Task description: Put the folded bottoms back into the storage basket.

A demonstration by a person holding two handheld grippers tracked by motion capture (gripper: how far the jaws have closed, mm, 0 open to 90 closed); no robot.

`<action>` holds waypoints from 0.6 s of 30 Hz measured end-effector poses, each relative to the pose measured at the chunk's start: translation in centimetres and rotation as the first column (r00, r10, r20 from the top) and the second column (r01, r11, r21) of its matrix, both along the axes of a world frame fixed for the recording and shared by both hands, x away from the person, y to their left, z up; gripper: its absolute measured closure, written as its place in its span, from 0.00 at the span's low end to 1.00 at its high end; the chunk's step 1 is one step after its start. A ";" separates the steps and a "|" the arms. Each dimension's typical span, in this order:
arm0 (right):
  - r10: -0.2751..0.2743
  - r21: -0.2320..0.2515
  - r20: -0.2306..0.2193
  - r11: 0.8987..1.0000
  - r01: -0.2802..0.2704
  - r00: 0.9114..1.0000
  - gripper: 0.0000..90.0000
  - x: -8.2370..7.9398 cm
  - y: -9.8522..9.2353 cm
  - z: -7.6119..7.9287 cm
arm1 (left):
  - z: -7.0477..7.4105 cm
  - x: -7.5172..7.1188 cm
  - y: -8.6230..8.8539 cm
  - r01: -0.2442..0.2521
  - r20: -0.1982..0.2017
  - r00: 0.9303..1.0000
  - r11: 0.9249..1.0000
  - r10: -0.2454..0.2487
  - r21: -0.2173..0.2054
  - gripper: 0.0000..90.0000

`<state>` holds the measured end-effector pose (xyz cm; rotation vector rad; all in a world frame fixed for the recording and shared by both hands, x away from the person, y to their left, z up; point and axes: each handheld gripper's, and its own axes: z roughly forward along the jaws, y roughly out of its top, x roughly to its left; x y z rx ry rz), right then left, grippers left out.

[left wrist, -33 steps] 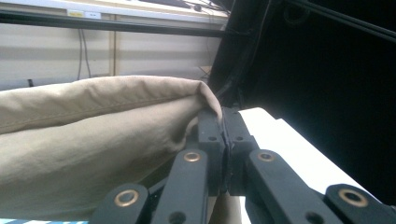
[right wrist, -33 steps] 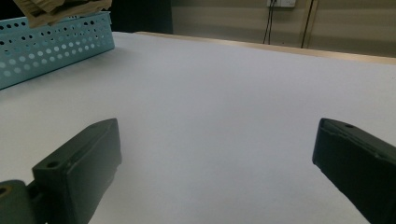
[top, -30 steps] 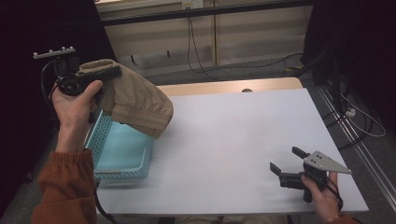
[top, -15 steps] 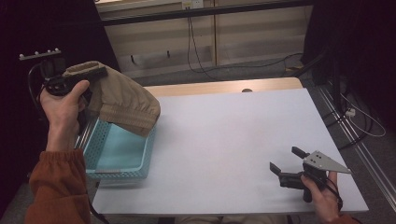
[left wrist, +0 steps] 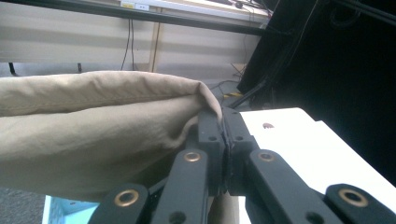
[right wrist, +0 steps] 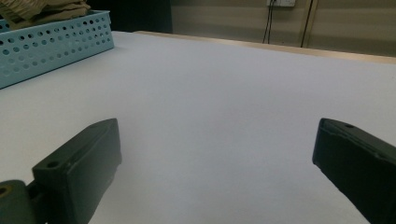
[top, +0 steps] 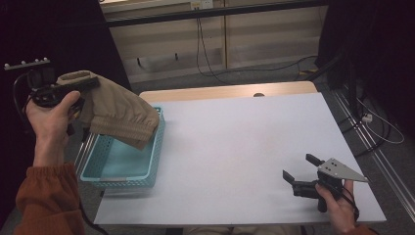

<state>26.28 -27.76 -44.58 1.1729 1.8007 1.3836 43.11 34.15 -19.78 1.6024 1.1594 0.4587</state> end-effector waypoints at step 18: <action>-0.004 0.006 -0.002 1.000 0.004 1.000 0.01 0.0 0.1 0.0 | -2.0 -0.9 0.5 0.028 -0.048 0.999 0.998 -0.026 0.051 0.98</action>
